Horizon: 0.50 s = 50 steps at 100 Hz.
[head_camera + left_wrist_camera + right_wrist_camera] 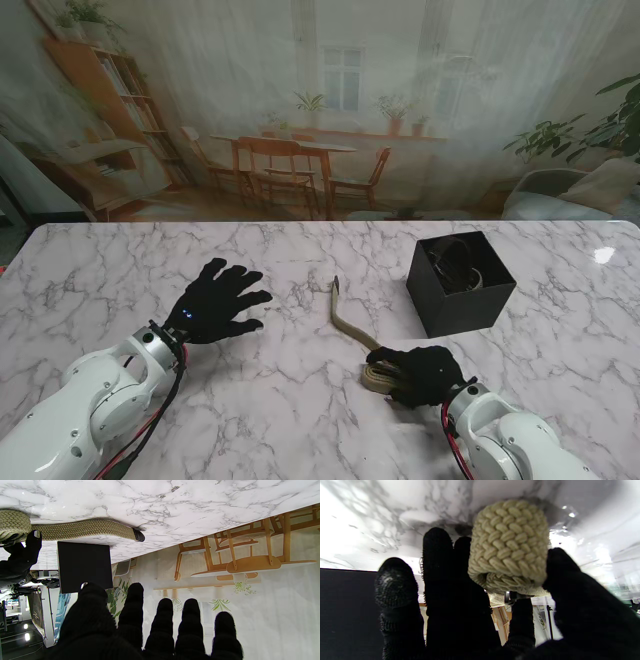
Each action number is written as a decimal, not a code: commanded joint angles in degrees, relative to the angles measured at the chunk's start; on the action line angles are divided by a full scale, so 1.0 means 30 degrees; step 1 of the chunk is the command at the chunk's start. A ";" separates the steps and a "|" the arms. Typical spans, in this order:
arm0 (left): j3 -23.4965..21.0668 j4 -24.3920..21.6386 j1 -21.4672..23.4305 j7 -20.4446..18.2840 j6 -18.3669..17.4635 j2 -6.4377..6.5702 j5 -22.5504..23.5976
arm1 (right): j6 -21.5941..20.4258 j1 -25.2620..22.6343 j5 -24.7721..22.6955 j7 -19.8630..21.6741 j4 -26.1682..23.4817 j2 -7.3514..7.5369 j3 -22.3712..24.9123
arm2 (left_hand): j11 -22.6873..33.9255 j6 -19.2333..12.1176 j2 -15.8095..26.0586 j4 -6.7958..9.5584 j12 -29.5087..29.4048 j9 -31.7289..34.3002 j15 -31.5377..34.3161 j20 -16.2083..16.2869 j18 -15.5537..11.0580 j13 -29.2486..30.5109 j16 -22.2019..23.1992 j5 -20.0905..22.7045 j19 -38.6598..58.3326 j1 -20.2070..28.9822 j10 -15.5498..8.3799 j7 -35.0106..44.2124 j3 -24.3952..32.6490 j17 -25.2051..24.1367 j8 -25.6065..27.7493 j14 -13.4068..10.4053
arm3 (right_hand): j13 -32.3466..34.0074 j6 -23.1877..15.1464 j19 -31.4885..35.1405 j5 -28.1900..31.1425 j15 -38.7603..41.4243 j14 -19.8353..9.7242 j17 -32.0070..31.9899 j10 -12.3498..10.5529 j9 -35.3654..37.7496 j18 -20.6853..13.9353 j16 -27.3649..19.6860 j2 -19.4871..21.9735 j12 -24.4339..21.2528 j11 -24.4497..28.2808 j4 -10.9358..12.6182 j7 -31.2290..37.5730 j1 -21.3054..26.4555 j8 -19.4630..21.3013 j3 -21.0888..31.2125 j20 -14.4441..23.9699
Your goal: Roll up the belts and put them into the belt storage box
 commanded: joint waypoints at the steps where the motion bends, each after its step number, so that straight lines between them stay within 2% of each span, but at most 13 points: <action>1: 0.0021 0.0019 0.0014 -0.0188 -0.0048 -0.0020 0.0029 | 0.0163 -0.0124 -0.0065 0.0126 0.0242 -0.0023 -0.0082 | -0.0176 0.0099 0.0971 0.0025 0.0153 -0.0543 -0.0527 0.0193 0.0698 0.0085 0.0054 -0.0526 -0.0737 0.0081 0.0147 -0.0139 -0.0514 -0.0348 0.0005 -0.0003 | 0.0945 -0.3329 0.1021 0.0951 0.1731 -0.0144 0.0981 -0.1817 0.2501 0.0726 -0.0071 0.3223 0.0369 0.2439 0.1911 0.0115 0.4098 -0.0378 0.3780 -0.0588; 7: 0.0013 0.0022 0.0020 -0.0158 -0.0042 -0.0020 0.0044 | 0.0268 -0.0136 -0.0035 0.0138 0.0226 -0.0037 -0.0070 | -0.0170 0.0092 0.0976 0.0024 0.0155 -0.0532 -0.0523 0.0193 0.0693 0.0093 0.0056 -0.0538 -0.0739 0.0081 0.0136 -0.0143 -0.0516 -0.0347 0.0003 -0.0008 | 0.0953 -0.3317 0.1702 0.0992 0.3294 0.0214 0.2260 -0.1456 0.2555 0.0998 0.0129 0.3557 0.0540 0.2804 0.1820 -0.0207 0.4087 -0.0443 0.3699 -0.1081; 8: 0.0011 0.0022 0.0022 -0.0156 -0.0041 -0.0020 0.0045 | 0.0318 -0.0141 0.0000 0.0147 0.0220 -0.0046 -0.0069 | -0.0169 0.0110 0.0976 0.0024 0.0156 -0.0530 -0.0521 0.0193 0.0693 0.0099 0.0056 -0.0542 -0.0740 0.0079 0.0130 -0.0145 -0.0518 -0.0347 0.0002 -0.0013 | 0.0933 -0.3298 0.1945 0.0776 0.3633 0.0262 0.2413 -0.1407 0.2552 0.1064 -0.0093 0.3576 0.0486 0.2944 0.1790 -0.0078 0.4009 -0.0377 0.3746 -0.1542; 9: 0.0009 0.0021 0.0023 -0.0154 -0.0040 -0.0020 0.0046 | 0.0373 -0.0148 0.0049 0.0165 0.0209 -0.0056 -0.0068 | -0.0168 0.0102 0.0970 0.0023 0.0156 -0.0529 -0.0521 0.0192 0.0693 0.0100 0.0056 -0.0539 -0.0743 0.0076 0.0135 -0.0144 -0.0520 -0.0354 0.0003 -0.0023 | 0.0924 -0.2664 0.2123 0.0383 0.3994 0.0313 0.2631 -0.1373 0.2556 0.1101 -0.0144 0.3618 0.0473 0.3098 0.1790 -0.0003 0.3822 -0.0345 0.3776 -0.1822; 10: 0.0008 0.0020 0.0025 -0.0153 -0.0039 -0.0020 0.0047 | 0.0439 -0.0157 0.0106 0.0198 0.0191 -0.0066 -0.0065 | -0.0169 0.0113 0.0965 0.0026 0.0155 -0.0535 -0.0525 0.0193 0.0699 0.0091 0.0055 -0.0543 -0.0743 0.0090 0.0131 -0.0145 -0.0514 -0.0351 0.0002 -0.0017 | 0.0948 -0.1057 0.2340 -0.0258 0.4348 0.0388 0.2980 -0.1363 0.2584 0.1150 -0.0162 0.3725 0.0456 0.3243 0.1771 0.0024 0.3466 -0.0336 0.3731 -0.2037; 11: 0.0006 0.0019 0.0026 -0.0151 -0.0037 -0.0020 0.0048 | 0.0526 -0.0173 0.0170 0.0253 0.0159 -0.0076 -0.0059 | -0.0170 0.0100 0.0961 0.0026 0.0155 -0.0537 -0.0524 0.0193 0.0703 0.0094 0.0055 -0.0541 -0.0743 0.0092 0.0130 -0.0145 -0.0514 -0.0350 0.0002 -0.0006 | 0.0948 -0.1057 0.2340 -0.0258 0.4348 0.0388 0.2980 -0.1363 0.2584 0.1150 -0.0162 0.3725 0.0456 0.3243 0.1771 0.0024 0.3466 -0.0336 0.3731 -0.2037; 15: 0.0000 0.0014 0.0032 -0.0142 -0.0031 -0.0019 0.0060 | 0.0840 -0.0260 0.0479 0.0560 0.0009 -0.0118 -0.0018 | -0.0169 0.0124 0.0961 0.0028 0.0156 -0.0537 -0.0519 0.0194 0.0701 0.0109 0.0057 -0.0525 -0.0741 0.0109 0.0144 -0.0138 -0.0507 -0.0342 0.0004 -0.0007 | 0.0884 0.0894 0.2598 -0.1188 0.4403 0.0599 0.3408 -0.1190 0.2629 0.1326 -0.0481 0.4058 -0.0086 0.3057 0.1769 0.0504 0.3056 -0.0305 0.3419 -0.2490; 20: -0.0009 0.0012 0.0039 -0.0123 -0.0034 -0.0019 0.0067 | 0.0996 -0.0257 0.0492 0.0550 0.0025 -0.0129 -0.0016 | -0.0166 0.0105 0.0970 0.0025 0.0156 -0.0537 -0.0521 0.0194 0.0720 0.0102 0.0057 -0.0532 -0.0745 0.0093 0.0135 -0.0141 -0.0516 -0.0347 0.0002 -0.0023 | 0.0899 0.2349 0.2792 -0.1758 0.4468 0.0537 0.3647 -0.1367 0.2637 0.1202 -0.0624 0.4404 -0.0294 0.3304 0.1739 0.0779 0.2570 -0.0355 0.2710 -0.2719; 27: -0.0013 0.0019 0.0041 -0.0099 -0.0031 -0.0020 0.0071 | 0.1140 -0.0330 0.0526 0.0602 -0.0030 -0.0145 0.0038 | -0.0167 0.0094 0.0978 0.0022 0.0157 -0.0546 -0.0528 0.0195 0.0700 0.0083 0.0056 -0.0541 -0.0747 0.0072 0.0130 -0.0144 -0.0526 -0.0350 0.0001 -0.0009 | 0.0866 0.2057 0.2907 -0.1858 0.4260 0.0579 0.3675 -0.1509 0.2605 0.1229 -0.0815 0.4738 -0.0672 0.3105 0.1855 0.0807 0.2484 -0.0525 0.2003 -0.2911; 37: -0.0008 0.0019 0.0039 -0.0098 -0.0033 -0.0020 0.0068 | 0.1212 -0.0336 0.0413 0.0170 0.0100 -0.0165 0.0032 | -0.0165 0.0100 0.0982 0.0027 0.0156 -0.0539 -0.0513 0.0197 0.0715 0.0118 0.0062 -0.0540 -0.0748 0.0089 0.0145 -0.0143 -0.0514 -0.0343 0.0001 -0.0015 | 0.0878 0.1615 0.2936 -0.1486 0.4217 0.0464 0.3556 -0.1602 0.2597 0.1143 -0.0822 0.4389 -0.0695 0.3151 0.2047 0.0890 0.2796 -0.0567 0.2081 -0.2978; 39: -0.0005 0.0023 0.0036 -0.0092 -0.0034 -0.0019 0.0075 | 0.1209 -0.0321 0.0404 -0.0040 0.0171 -0.0178 0.0015 | -0.0159 0.0099 0.0979 0.0028 0.0158 -0.0526 -0.0511 0.0198 0.0719 0.0123 0.0063 -0.0538 -0.0748 0.0098 0.0139 -0.0143 -0.0510 -0.0343 0.0001 -0.0012 | 0.0843 0.1344 0.2935 -0.1412 0.4140 0.0399 0.3485 -0.1638 0.2580 0.1093 -0.0847 0.4312 -0.0701 0.3138 0.2094 0.0887 0.2828 -0.0577 0.2115 -0.2987; 41: -0.0002 0.0025 0.0033 -0.0089 -0.0037 -0.0018 0.0077 | 0.1194 -0.0306 0.0405 -0.0223 0.0233 -0.0190 0.0002 | -0.0167 0.0087 0.0989 0.0028 0.0156 -0.0546 -0.0515 0.0199 0.0717 0.0112 0.0063 -0.0549 -0.0748 0.0094 0.0127 -0.0147 -0.0511 -0.0344 -0.0001 -0.0020 | 0.0865 0.0457 0.2943 -0.1095 0.4077 0.0380 0.3408 -0.1627 0.2589 0.1046 -0.0859 0.4124 -0.0692 0.3145 0.2182 0.0932 0.3020 -0.0570 0.2213 -0.2991; 50: 0.0003 0.0030 0.0025 -0.0086 -0.0036 -0.0018 0.0078 | 0.1262 -0.0278 0.0359 -0.1068 0.0464 -0.0250 -0.0059 | -0.0153 0.0096 0.0987 0.0029 0.0161 -0.0514 -0.0513 0.0201 0.0705 0.0121 0.0064 -0.0563 -0.0747 0.0116 0.0144 -0.0153 -0.0508 -0.0331 -0.0004 -0.0002 | 0.0891 -0.0629 0.2959 -0.0675 0.4162 0.0441 0.3393 -0.1561 0.2584 0.1033 -0.0771 0.3867 -0.0615 0.3230 0.2354 0.0899 0.3194 -0.0574 0.2406 -0.2999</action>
